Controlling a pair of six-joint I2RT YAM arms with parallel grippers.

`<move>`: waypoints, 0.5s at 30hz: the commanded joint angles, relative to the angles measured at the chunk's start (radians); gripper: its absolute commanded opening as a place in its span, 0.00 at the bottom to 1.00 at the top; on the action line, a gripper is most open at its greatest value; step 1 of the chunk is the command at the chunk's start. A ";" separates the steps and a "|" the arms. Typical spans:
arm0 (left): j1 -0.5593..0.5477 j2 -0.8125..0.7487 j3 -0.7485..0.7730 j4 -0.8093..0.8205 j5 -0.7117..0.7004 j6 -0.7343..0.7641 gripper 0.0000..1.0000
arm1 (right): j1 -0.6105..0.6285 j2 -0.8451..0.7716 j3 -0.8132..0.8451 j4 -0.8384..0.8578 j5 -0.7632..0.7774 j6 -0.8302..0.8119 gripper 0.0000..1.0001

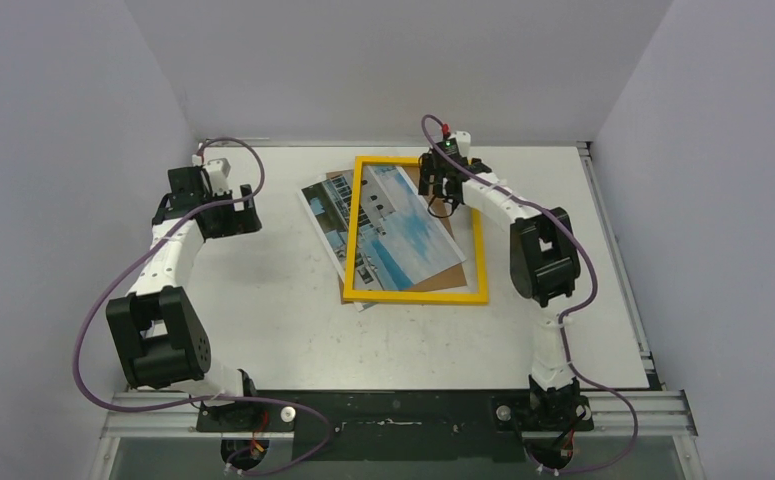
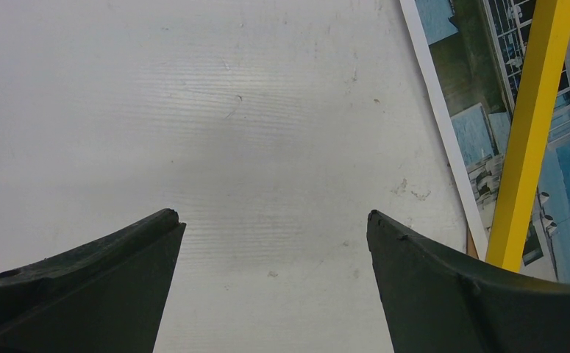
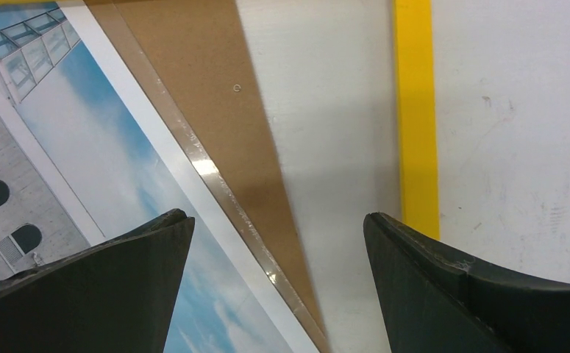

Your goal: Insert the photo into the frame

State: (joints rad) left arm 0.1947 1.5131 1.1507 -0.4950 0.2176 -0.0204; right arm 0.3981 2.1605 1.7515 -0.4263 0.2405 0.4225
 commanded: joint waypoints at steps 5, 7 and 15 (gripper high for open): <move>-0.008 -0.039 0.019 -0.018 0.011 0.015 0.96 | -0.020 0.075 0.003 0.063 -0.082 -0.008 0.90; -0.010 -0.041 0.020 -0.023 0.011 0.016 0.96 | -0.028 0.086 -0.001 0.071 -0.090 -0.002 0.90; -0.012 -0.044 0.019 -0.034 -0.003 0.046 0.96 | -0.042 0.115 -0.025 0.088 -0.147 0.023 0.90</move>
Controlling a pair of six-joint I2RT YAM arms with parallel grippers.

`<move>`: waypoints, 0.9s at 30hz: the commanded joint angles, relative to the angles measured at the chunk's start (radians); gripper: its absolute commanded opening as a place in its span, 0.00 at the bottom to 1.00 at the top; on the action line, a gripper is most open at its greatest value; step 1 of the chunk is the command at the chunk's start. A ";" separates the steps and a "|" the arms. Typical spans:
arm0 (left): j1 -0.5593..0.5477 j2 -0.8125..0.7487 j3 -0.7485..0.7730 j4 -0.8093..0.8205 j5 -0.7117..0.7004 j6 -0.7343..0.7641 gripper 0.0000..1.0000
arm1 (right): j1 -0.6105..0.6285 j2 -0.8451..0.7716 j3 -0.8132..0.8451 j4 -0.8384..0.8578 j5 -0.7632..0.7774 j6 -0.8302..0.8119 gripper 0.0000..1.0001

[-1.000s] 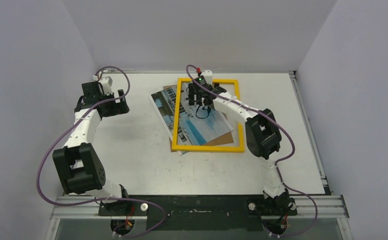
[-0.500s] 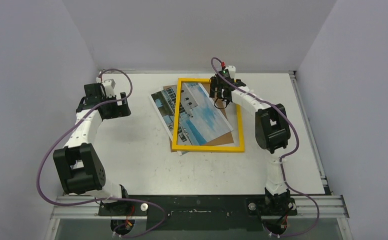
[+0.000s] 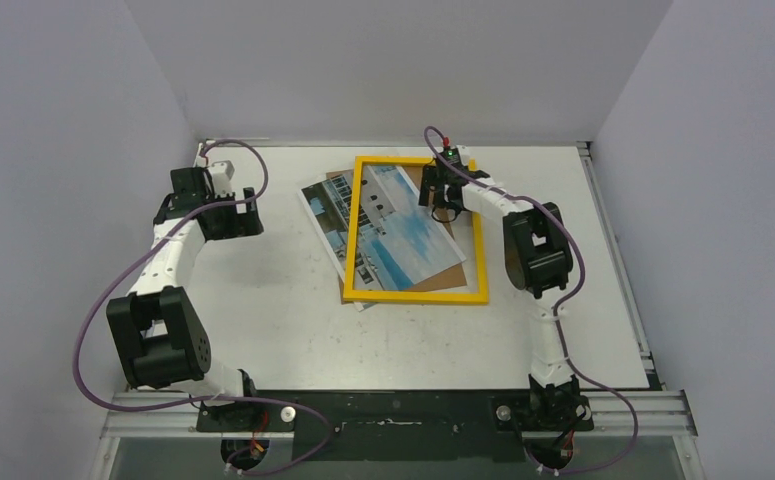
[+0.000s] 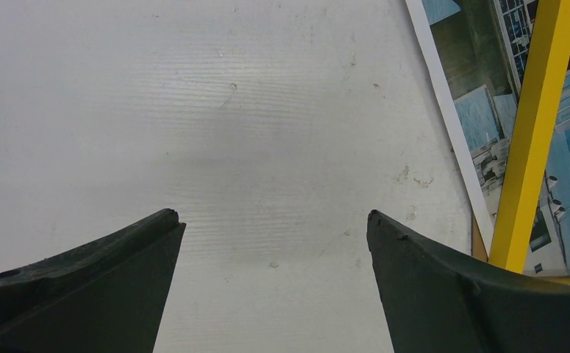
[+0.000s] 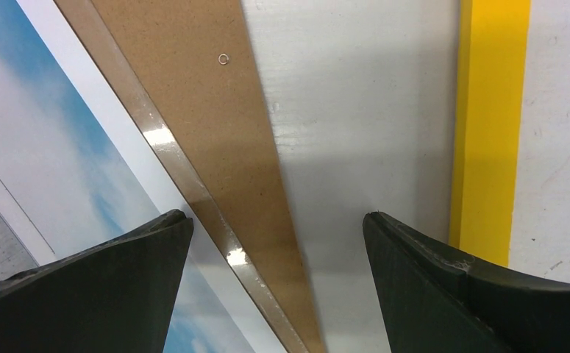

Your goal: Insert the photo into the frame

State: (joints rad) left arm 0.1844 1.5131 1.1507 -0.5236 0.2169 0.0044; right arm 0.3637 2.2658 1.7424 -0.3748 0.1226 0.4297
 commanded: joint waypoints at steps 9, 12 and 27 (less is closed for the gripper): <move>-0.009 -0.041 0.023 0.002 -0.006 0.009 0.96 | -0.006 -0.005 -0.141 0.093 -0.192 0.057 0.90; -0.015 -0.039 0.018 0.007 -0.013 0.010 0.96 | -0.001 -0.017 -0.178 0.116 -0.234 0.069 0.90; -0.022 -0.039 -0.015 0.032 -0.032 0.009 0.96 | 0.172 -0.073 -0.244 0.114 -0.203 0.162 0.90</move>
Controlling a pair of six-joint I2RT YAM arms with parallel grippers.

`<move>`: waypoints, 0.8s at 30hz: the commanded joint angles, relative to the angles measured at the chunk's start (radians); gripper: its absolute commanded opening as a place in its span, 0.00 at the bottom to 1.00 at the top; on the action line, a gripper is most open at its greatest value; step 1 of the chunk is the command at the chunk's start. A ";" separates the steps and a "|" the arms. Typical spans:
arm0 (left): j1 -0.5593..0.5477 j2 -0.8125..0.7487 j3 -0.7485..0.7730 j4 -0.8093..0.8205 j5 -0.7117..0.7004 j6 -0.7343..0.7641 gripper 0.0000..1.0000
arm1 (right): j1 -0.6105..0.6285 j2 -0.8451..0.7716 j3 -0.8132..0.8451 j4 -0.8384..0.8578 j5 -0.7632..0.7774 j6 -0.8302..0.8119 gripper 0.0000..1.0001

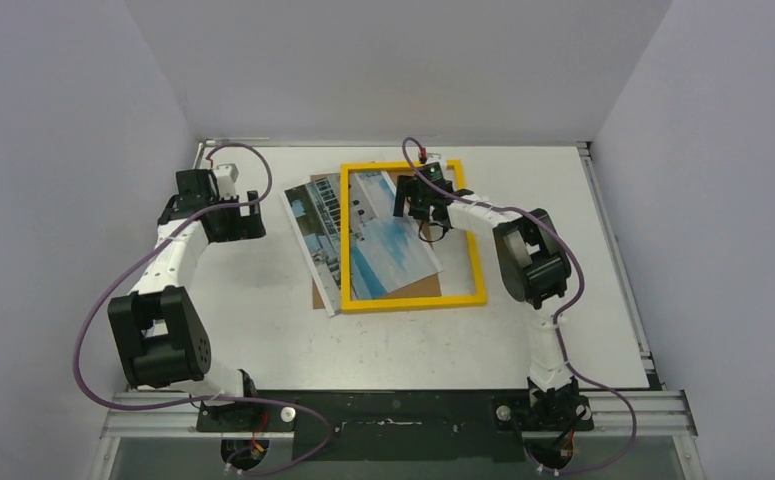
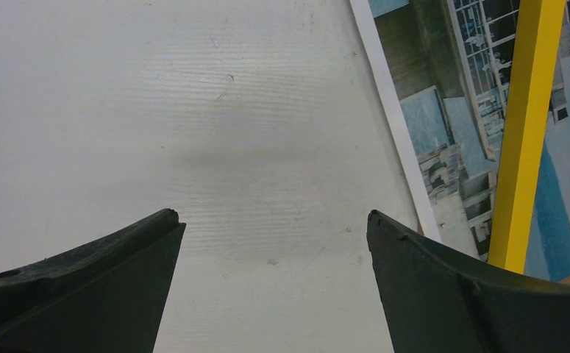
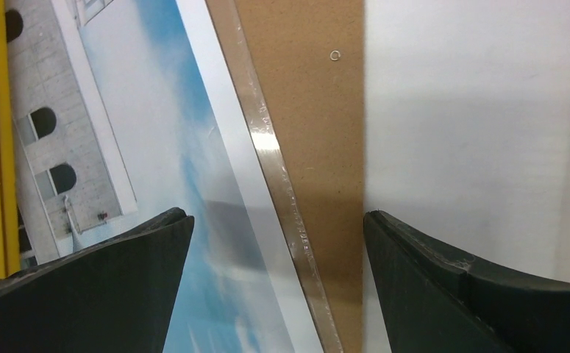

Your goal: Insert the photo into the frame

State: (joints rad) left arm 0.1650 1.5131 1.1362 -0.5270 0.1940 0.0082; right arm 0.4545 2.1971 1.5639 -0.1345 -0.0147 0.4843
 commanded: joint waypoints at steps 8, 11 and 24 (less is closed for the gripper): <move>-0.002 -0.037 -0.018 0.029 -0.017 0.010 0.96 | 0.182 0.004 -0.008 -0.123 -0.062 0.138 0.90; -0.002 -0.042 -0.033 0.029 -0.021 0.013 0.97 | 0.210 0.027 0.031 -0.137 -0.047 0.140 0.90; -0.224 -0.031 -0.045 0.068 -0.039 -0.002 0.96 | 0.039 -0.203 0.030 -0.255 0.044 0.048 0.90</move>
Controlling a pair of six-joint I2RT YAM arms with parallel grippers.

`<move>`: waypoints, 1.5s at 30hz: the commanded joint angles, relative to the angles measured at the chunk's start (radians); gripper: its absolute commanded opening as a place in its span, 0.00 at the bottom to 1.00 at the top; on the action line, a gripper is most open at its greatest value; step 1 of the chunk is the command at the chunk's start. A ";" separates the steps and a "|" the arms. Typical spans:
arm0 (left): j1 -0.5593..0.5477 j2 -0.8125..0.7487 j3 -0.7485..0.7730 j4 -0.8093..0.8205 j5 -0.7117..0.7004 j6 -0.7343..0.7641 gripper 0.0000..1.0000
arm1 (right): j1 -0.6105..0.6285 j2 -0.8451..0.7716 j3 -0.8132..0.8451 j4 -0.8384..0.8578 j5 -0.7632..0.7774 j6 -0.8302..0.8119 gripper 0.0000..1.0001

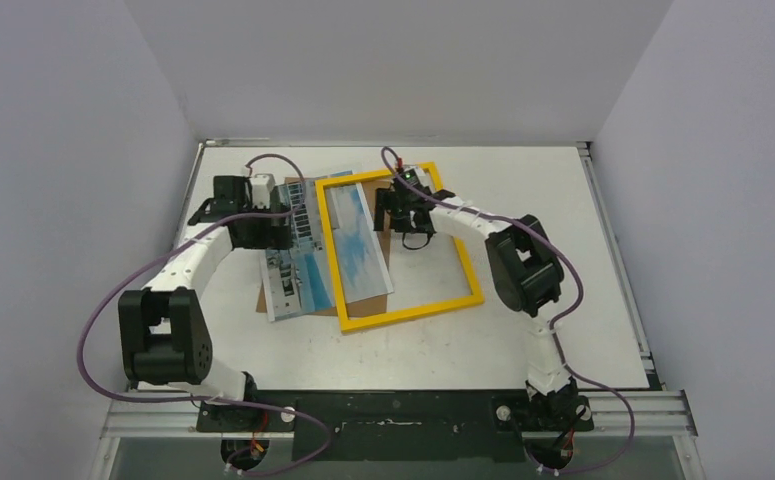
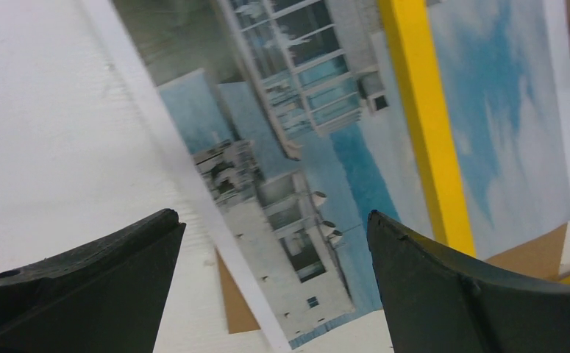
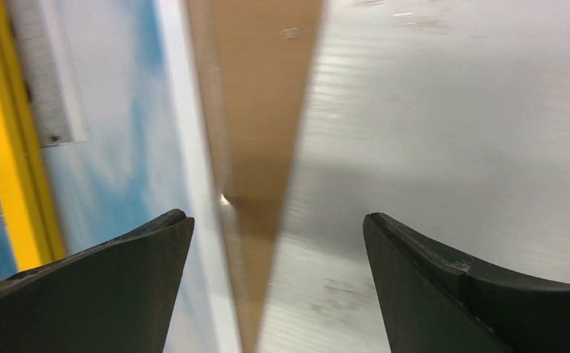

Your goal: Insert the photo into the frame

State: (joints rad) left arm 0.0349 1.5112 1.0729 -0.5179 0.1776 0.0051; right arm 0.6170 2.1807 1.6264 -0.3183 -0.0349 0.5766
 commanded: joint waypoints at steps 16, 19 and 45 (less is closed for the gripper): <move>-0.241 0.127 0.079 0.083 -0.077 0.000 0.99 | -0.345 -0.358 -0.336 0.022 0.066 -0.127 0.90; -0.248 0.129 0.076 0.090 -0.082 0.000 0.99 | -0.313 -0.347 -0.334 0.031 0.048 -0.138 0.90; -0.241 0.192 0.038 0.136 -0.197 0.049 0.94 | -0.200 -0.213 -0.260 -0.022 0.198 -0.149 0.24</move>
State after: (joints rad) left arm -0.2142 1.7027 1.1061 -0.4297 0.0185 0.0353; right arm 0.4076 1.9839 1.3243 -0.3500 0.1398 0.4252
